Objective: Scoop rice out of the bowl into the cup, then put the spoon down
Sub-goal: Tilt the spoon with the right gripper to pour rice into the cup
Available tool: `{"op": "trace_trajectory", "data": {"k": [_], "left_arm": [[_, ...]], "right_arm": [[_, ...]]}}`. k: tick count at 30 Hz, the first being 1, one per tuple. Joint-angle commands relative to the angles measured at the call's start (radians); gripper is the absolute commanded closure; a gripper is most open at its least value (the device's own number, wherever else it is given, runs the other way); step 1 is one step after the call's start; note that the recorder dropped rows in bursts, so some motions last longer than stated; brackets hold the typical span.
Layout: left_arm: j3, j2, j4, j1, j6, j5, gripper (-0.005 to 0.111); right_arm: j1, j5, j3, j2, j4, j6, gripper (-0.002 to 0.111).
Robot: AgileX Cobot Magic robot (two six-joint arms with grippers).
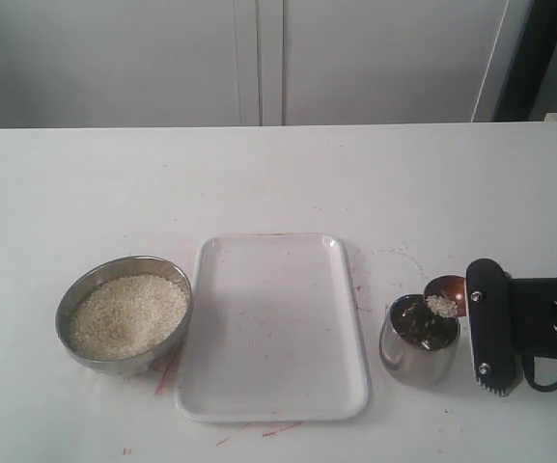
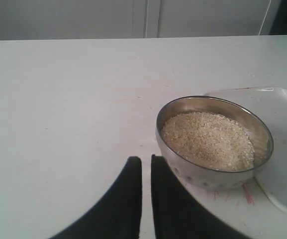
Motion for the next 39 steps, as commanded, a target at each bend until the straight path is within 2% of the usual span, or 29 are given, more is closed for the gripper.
{"op": "trace_trajectory", "data": {"k": [1,11,29,39], "left_arm": [[-0.007,0.001,-0.007,0.002,-0.002,-0.003,0.092],[-0.007,0.001,-0.007,0.002,-0.002,-0.003,0.092],[-0.007,0.001,-0.007,0.002,-0.002,-0.003,0.092],[-0.007,0.001,-0.007,0.002,-0.002,-0.003,0.092]], "right_arm": [[-0.004,0.003,0.001,0.001,-0.032,-0.035,0.108],[-0.004,-0.024,0.001,0.001,-0.066,-0.151,0.108],[-0.004,-0.036,0.001,0.001,-0.181,-0.185,0.108],[-0.004,-0.034,0.001,0.021,-0.138,-0.191,0.108]]}}
